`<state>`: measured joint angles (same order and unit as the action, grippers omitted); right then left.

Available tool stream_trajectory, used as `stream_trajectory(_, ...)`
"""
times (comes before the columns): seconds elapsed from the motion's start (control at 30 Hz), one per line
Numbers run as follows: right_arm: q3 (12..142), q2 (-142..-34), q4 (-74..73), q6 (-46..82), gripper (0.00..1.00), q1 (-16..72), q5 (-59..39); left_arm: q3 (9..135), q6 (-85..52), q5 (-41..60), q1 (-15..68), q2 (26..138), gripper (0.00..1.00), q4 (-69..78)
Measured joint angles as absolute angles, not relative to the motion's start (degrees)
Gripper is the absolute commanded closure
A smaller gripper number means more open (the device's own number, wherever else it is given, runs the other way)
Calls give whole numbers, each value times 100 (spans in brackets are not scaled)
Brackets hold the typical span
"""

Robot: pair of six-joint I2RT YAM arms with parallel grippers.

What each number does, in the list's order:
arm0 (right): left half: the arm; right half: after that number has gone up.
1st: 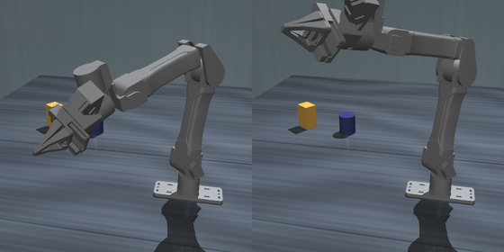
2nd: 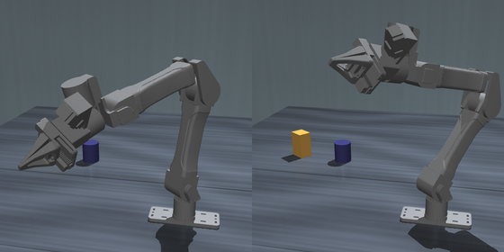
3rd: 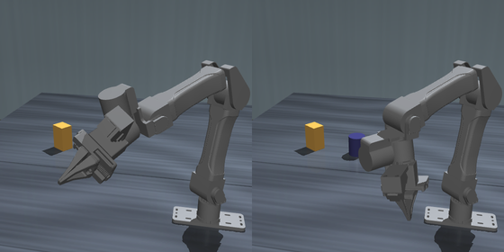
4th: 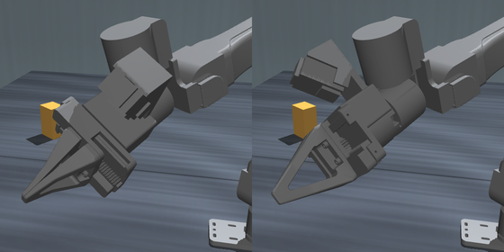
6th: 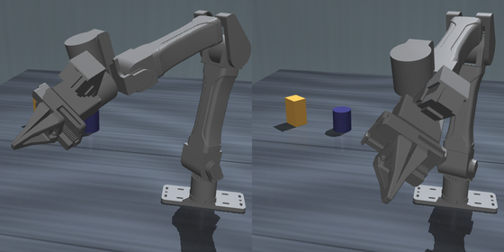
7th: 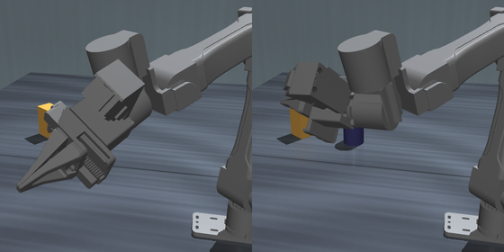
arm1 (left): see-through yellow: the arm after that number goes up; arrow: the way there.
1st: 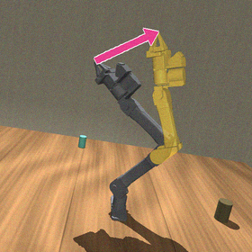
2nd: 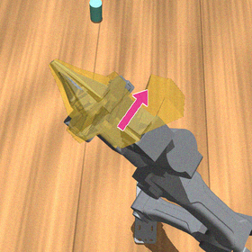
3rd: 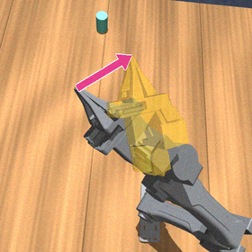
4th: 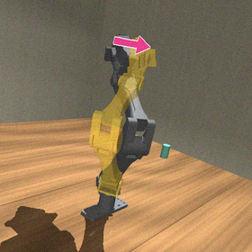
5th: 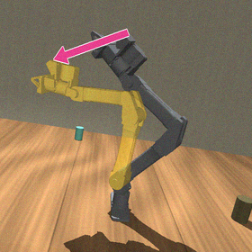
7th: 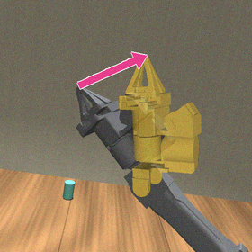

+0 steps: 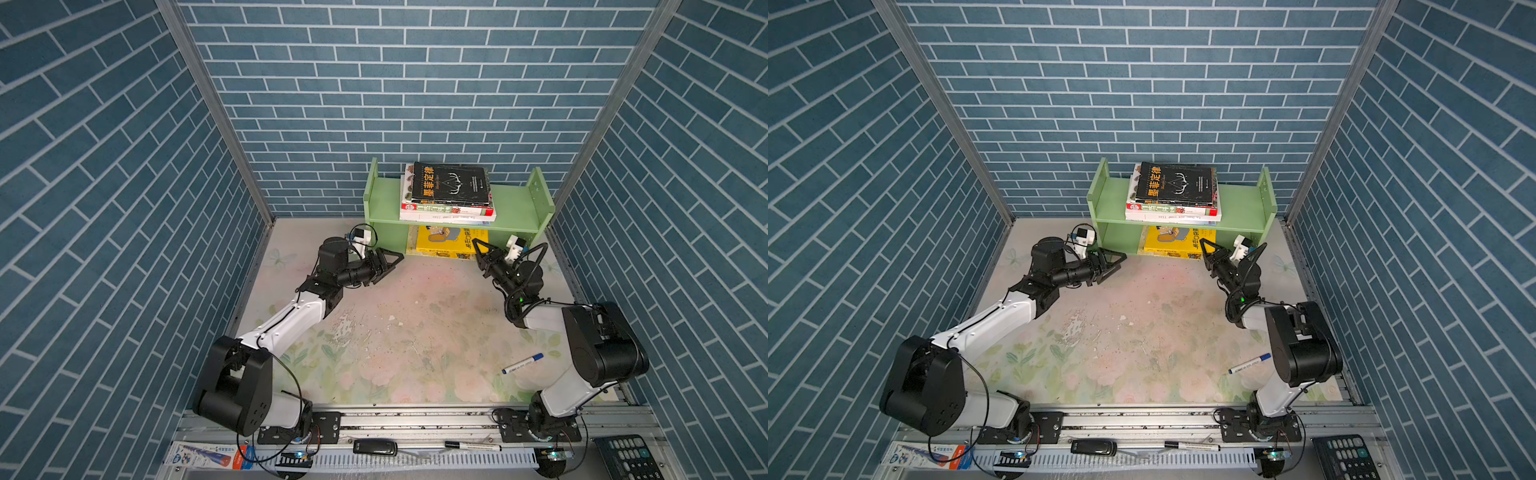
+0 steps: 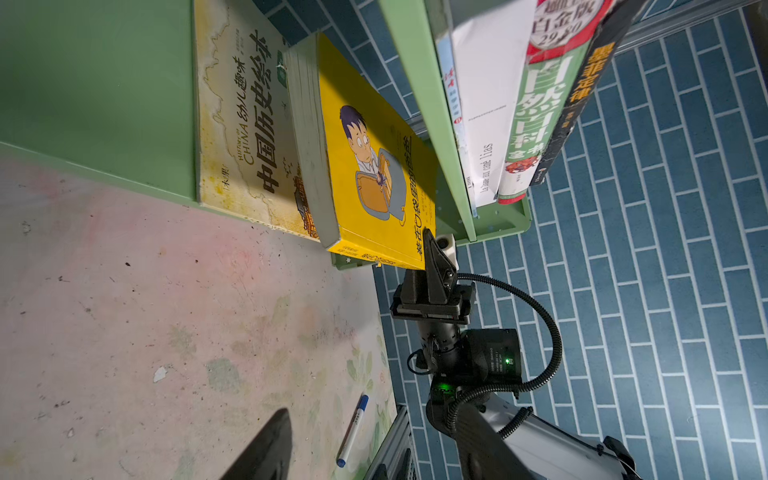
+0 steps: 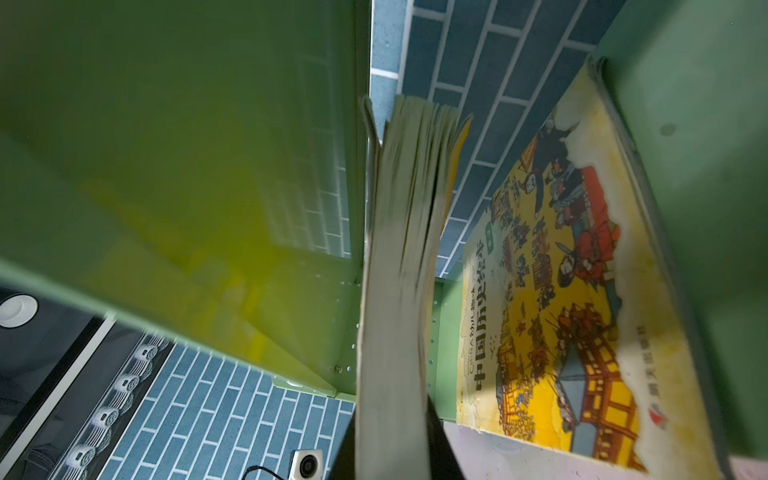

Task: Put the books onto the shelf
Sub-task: 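Push the yellow book into the lower tier with the right gripper while the left releases, then press the yellow book against the picture book with the right gripper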

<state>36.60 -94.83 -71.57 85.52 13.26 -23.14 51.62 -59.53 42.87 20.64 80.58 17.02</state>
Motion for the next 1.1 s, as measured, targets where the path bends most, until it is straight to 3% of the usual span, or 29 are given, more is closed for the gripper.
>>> stream_trajectory(0.5, 3916, -9441, -5808, 7679, 100, 1542, -2292, 5074, -5957, 4219, 2064, 8058, 35, 1699)
stream_trajectory(1.1, 4071, -9439, -5752, 7448, 100, 1621, -1946, 4998, -5972, 4200, 2064, 8053, 35, 1702)
